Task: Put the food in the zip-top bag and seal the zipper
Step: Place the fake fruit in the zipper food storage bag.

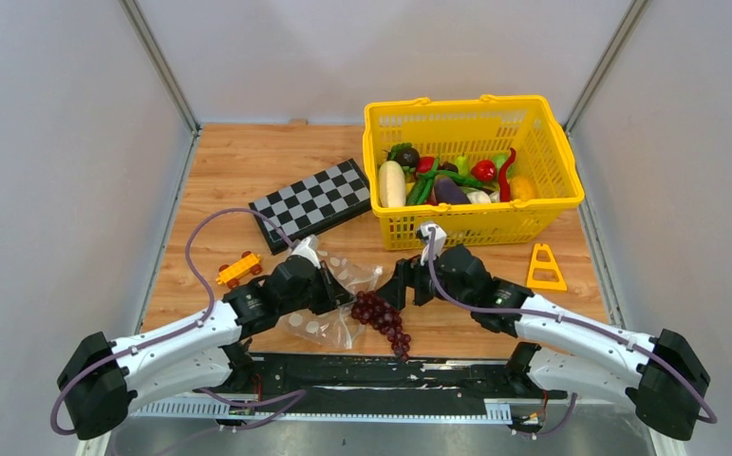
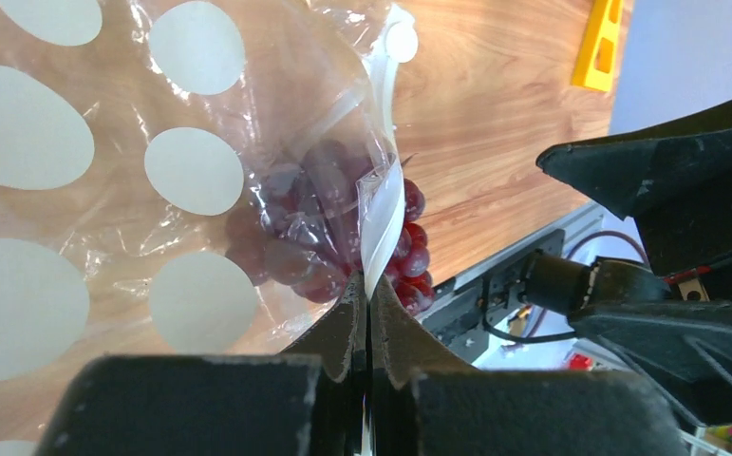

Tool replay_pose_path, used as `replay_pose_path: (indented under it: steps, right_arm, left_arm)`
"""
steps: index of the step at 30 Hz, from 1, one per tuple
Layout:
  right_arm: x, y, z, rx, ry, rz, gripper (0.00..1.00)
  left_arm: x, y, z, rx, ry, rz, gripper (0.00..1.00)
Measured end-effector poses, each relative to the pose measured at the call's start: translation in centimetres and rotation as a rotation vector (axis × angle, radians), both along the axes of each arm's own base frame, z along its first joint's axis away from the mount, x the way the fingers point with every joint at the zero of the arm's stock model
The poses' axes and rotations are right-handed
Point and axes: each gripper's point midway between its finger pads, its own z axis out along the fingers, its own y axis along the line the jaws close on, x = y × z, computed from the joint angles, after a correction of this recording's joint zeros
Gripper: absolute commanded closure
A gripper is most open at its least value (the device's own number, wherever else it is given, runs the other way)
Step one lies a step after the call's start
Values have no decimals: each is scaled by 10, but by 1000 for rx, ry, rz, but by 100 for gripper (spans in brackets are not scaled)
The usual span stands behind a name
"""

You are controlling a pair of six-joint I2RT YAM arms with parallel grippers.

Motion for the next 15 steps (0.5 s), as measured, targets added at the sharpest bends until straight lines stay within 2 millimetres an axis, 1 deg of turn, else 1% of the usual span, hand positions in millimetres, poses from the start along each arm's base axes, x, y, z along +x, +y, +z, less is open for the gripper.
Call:
replay_pose_path:
  steps: [2,7,11,15]
  right_arm:
    - [-6,-5,-11,-26,7,21,16]
    - [-30,-16,-58,-132,59,115,14]
    - [-39,-14,-82,-216,60,182,16]
    - [-43,-12,-112,-310,74,242,18]
  left_arm:
    - [0,1,-6,23,2,-9,100]
    - [-3,4,-19,82,7,-38,100]
    - [-4,7,-23,108,-3,-57,100]
    - [-5,9,-26,131,-11,-73,100]
